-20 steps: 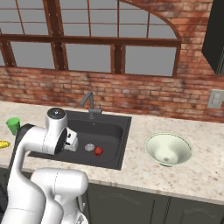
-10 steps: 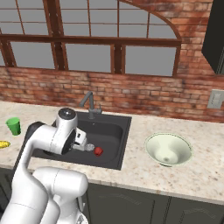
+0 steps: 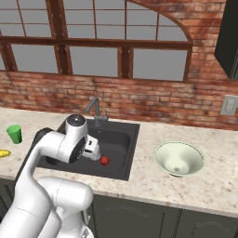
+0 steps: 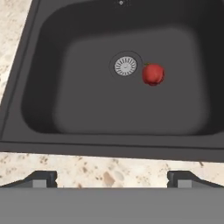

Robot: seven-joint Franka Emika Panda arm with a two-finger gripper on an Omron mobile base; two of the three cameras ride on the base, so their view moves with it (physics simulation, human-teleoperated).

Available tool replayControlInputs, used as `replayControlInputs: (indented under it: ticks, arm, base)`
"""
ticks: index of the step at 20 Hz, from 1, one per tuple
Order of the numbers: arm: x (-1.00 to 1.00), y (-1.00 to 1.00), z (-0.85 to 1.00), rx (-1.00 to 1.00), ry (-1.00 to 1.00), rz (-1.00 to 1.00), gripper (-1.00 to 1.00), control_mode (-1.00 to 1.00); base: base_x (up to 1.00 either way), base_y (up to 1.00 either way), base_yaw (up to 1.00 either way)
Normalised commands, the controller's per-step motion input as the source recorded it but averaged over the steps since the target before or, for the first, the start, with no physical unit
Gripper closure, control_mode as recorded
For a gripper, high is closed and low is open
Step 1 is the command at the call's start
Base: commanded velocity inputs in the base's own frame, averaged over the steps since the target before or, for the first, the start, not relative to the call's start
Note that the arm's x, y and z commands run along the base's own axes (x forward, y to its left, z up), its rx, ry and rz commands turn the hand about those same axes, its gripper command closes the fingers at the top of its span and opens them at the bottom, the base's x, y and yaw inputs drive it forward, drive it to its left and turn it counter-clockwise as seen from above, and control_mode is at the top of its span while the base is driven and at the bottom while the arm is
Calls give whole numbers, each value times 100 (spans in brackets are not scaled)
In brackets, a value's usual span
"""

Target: Remove the bell pepper and corn from the sink. Then move the bowl and cup from the counter to the sink for washing.

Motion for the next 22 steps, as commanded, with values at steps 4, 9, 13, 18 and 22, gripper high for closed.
replayControlInputs:
  ticks: [4,9,13,18,22]
  arm:
    - [13,-23,-8,-7,0,0,-100,-100]
    - [15,-19,-10,-4,0,0,-100,-100]
    - [17,-9,-13,-2,-2,0,-100,-100]
    - [22,-9,-14,-1,0,0,-100,-100]
    - [25,-7,-16,-3,0,0,-100,-100]
  base:
    - [0,0,0]
    - [0,0,0]
    - [0,0,0]
    - [0,0,0]
    - [0,0,0]
